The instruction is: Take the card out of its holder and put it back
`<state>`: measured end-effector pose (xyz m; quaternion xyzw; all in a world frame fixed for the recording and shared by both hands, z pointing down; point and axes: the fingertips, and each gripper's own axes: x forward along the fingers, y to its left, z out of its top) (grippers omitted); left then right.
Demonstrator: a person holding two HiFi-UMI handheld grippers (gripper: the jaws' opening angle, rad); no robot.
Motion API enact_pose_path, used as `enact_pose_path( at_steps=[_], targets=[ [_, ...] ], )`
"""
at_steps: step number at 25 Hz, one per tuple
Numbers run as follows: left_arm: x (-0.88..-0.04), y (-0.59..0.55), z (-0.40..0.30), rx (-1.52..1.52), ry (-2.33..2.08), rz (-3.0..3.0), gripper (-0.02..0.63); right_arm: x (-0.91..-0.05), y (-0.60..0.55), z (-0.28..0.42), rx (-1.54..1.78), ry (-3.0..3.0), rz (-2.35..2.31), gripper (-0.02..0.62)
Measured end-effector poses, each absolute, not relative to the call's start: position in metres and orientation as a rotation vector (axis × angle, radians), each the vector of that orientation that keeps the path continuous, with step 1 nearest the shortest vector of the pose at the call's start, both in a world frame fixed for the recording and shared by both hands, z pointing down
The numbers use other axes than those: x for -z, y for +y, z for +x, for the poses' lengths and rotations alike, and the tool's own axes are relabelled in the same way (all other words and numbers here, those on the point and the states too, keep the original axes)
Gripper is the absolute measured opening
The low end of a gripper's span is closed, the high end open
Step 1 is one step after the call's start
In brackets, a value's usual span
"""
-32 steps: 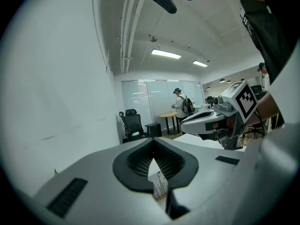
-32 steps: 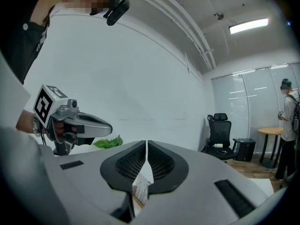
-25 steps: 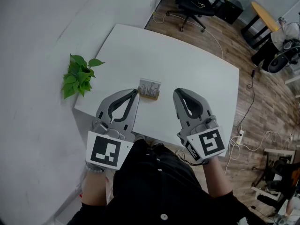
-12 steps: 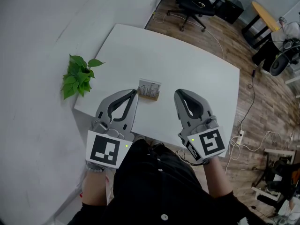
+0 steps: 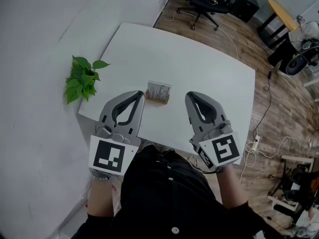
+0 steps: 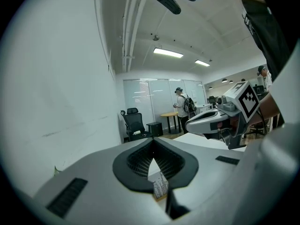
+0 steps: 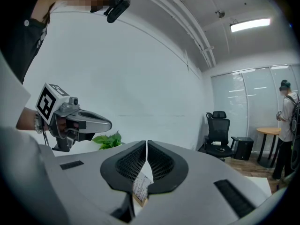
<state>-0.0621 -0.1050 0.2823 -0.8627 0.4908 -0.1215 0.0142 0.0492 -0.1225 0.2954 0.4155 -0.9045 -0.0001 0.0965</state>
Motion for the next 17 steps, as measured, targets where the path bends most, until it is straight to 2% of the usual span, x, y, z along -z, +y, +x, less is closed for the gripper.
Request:
enact_pose_path(
  at_steps=[17],
  targets=[
    [-0.284, -0.108, -0.077, 0.337, 1.577, -2.668, 0.014, -0.300, -0.118, 0.039, 0.012, -2.677, 1.202, 0.046]
  ],
)
